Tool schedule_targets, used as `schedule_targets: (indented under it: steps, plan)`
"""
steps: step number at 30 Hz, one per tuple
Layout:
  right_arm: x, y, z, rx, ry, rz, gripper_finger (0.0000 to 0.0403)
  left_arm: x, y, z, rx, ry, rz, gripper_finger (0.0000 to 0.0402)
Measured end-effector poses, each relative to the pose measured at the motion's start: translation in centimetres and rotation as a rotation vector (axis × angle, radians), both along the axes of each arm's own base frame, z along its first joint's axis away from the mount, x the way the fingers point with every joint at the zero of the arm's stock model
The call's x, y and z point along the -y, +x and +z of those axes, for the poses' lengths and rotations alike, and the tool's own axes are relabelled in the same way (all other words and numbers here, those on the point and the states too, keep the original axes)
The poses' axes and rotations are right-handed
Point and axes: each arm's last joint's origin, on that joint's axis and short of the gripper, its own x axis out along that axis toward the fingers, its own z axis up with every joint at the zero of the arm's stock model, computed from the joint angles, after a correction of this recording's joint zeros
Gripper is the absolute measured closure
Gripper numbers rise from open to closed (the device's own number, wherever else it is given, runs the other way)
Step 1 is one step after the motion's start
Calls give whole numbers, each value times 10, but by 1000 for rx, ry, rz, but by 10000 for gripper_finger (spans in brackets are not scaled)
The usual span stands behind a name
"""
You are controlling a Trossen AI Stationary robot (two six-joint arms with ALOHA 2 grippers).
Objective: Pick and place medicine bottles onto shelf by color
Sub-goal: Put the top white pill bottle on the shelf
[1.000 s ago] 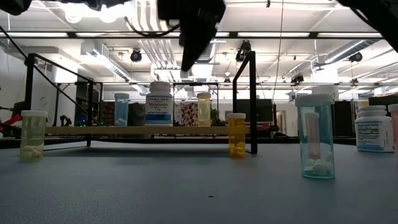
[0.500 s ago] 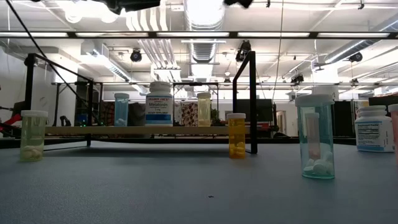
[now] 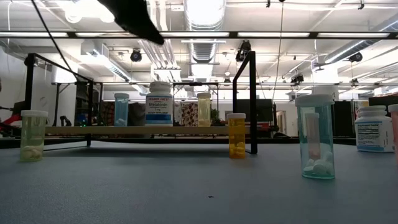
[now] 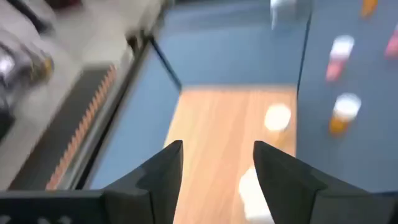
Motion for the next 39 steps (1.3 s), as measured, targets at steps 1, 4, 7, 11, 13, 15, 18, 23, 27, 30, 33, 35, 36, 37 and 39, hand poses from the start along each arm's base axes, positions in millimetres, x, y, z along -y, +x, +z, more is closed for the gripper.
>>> schedule_targets:
  steps: [1,4,7,11,13,15,18,23,27,30,33,35,36,37,39]
  plan:
    - [-1,-3,-3,10,1,6,394,-4,4,-1,-44,-17,-7,235]
    - [-1,-9,-10,35,8,15,394,-16,15,-9,-146,-78,-71,261]
    - [0,-12,-20,36,8,13,394,-30,23,-18,-215,-119,-116,287]
    - [0,-13,-27,29,7,13,394,-52,27,-22,-233,-131,-84,314]
    - [0,-13,-29,23,10,11,394,-61,27,-24,-233,-160,-81,325]
    - [0,-13,-30,19,16,7,394,-67,30,-28,-229,-190,-88,334]
    - [0,-13,-31,15,17,6,394,-72,34,-36,-248,-206,-83,348]
    - [0,-13,-33,7,17,5,394,-73,42,-49,-290,-219,-102,362]
    - [0,-13,-34,1,17,4,394,-72,45,-54,-300,-257,-146,368]
    - [0,-13,-34,2,17,4,394,-71,45,-54,-297,-277,-166,369]
    - [0,-14,-34,2,18,4,394,-71,45,-53,-295,-280,-169,369]
    - [0,-13,-34,2,17,4,394,-70,45,-53,-293,-283,-180,369]
    - [0,-13,-34,2,17,4,394,-70,45,-53,-292,-286,-191,369]
    - [0,-13,-34,2,18,4,394,-69,45,-53,-292,-289,-205,369]
    - [0,-13,-34,1,24,0,394,-68,45,-53,-291,-298,-227,369]
